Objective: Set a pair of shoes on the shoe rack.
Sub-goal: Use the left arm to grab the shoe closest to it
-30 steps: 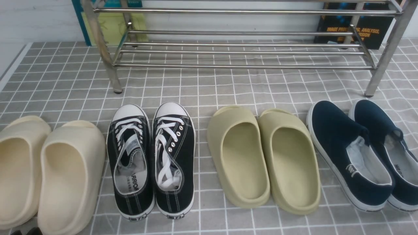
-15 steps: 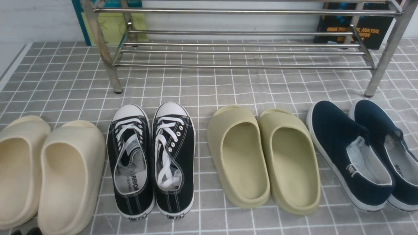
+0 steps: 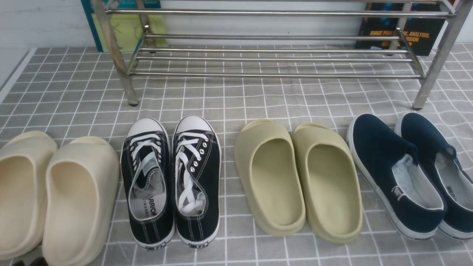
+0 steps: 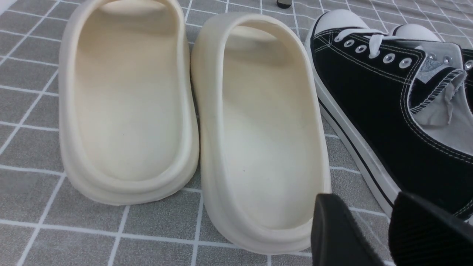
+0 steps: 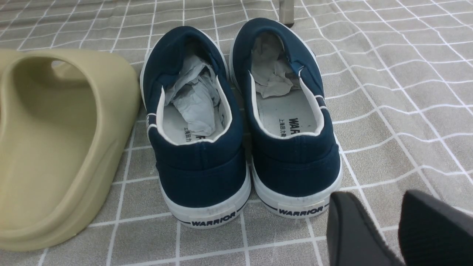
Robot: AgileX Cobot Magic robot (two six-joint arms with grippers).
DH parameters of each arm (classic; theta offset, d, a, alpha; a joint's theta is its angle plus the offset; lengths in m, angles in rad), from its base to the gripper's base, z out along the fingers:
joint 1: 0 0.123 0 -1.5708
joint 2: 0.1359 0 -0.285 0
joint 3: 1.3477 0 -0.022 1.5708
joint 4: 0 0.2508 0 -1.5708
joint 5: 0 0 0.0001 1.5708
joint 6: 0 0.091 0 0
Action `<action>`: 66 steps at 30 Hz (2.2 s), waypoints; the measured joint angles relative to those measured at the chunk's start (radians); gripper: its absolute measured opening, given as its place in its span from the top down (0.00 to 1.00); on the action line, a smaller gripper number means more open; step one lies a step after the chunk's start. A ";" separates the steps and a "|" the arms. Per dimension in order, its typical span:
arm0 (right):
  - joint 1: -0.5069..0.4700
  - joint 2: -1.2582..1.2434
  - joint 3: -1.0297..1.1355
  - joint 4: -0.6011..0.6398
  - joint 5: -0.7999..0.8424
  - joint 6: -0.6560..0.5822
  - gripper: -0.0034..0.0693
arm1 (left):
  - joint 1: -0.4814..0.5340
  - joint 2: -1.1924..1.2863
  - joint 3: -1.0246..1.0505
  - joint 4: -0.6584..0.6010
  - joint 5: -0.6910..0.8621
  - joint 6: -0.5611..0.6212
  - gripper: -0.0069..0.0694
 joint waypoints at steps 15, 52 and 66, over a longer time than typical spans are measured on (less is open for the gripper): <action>0.000 0.000 0.000 0.000 0.000 0.000 0.62 | 0.000 0.000 0.000 -0.682 -0.203 -0.100 0.60; 0.000 0.000 0.000 0.000 0.000 0.000 0.62 | -0.022 0.709 -0.782 -0.026 0.710 0.049 0.93; 0.000 0.000 0.000 0.000 0.000 0.000 0.62 | -0.322 1.201 -1.001 0.077 0.668 -0.202 0.77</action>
